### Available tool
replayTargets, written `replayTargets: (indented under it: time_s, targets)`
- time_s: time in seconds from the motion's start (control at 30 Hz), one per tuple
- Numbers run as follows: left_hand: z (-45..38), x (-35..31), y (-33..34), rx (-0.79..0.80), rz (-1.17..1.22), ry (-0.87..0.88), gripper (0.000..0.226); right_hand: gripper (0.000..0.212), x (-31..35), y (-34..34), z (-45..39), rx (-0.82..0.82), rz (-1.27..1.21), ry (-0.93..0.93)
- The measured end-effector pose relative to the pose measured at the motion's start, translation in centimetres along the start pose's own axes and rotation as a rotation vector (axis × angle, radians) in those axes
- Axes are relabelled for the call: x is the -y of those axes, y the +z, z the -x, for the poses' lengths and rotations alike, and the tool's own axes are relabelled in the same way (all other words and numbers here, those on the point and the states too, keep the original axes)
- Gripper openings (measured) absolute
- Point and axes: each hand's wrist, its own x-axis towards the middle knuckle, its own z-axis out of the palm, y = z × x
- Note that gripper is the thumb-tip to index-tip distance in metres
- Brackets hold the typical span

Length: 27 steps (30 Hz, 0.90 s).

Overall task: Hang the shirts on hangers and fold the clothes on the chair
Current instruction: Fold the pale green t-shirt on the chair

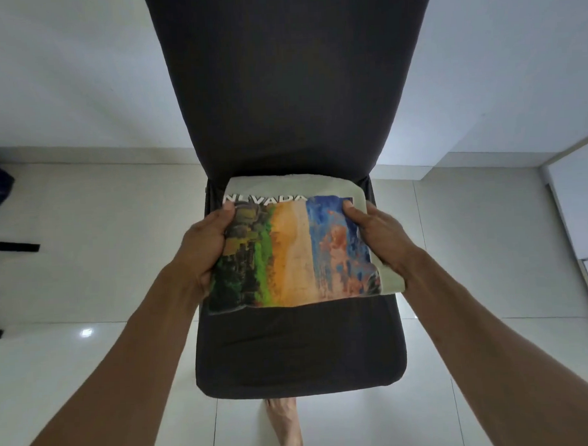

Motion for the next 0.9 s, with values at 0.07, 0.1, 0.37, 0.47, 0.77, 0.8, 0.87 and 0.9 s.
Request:
replayTargets:
  time_s: [0.07,0.1,0.37,0.47,0.77,0.8,0.87,0.9]
  targets:
    - [-1.0,3.1,-0.9,-0.028,-0.094,-0.032,0.036,0.024,-3.5,-0.3,-0.3,-0.033,0.017,0.047]
    - [-1.4,5.0,-1.3,-0.049,-0.150,-0.053,0.035,0.021,-5.4,-0.4,-0.2,-0.040,0.002,0.092]
    - [-1.7,16.6,-3.6,-0.086,-0.671,-0.105,0.032,0.023,-17.2,-1.3,2.0,-0.106,0.172,0.198]
    - [-1.3,17.9,-3.8,-0.094,-0.819,-0.039,0.027,0.020,-18.7,-1.7,2.5,-0.183,0.346,0.153]
    - [-0.1,18.8,-2.6,-0.346,-1.098,0.022,0.042,0.023,-19.1,-1.3,2.9,-0.236,0.741,0.099]
    - [-0.4,18.3,-2.2,-0.361,-1.066,0.047,0.040,0.025,-18.8,-1.1,2.5,-0.258,0.750,0.077]
    - [-1.4,17.2,-1.4,-0.381,-1.000,0.097,0.035,0.027,-17.9,-0.8,1.3,-0.300,0.744,0.041]
    - [-2.2,16.6,-1.1,-0.388,-0.982,0.118,0.034,0.025,-17.4,-0.6,0.5,-0.316,0.731,0.034]
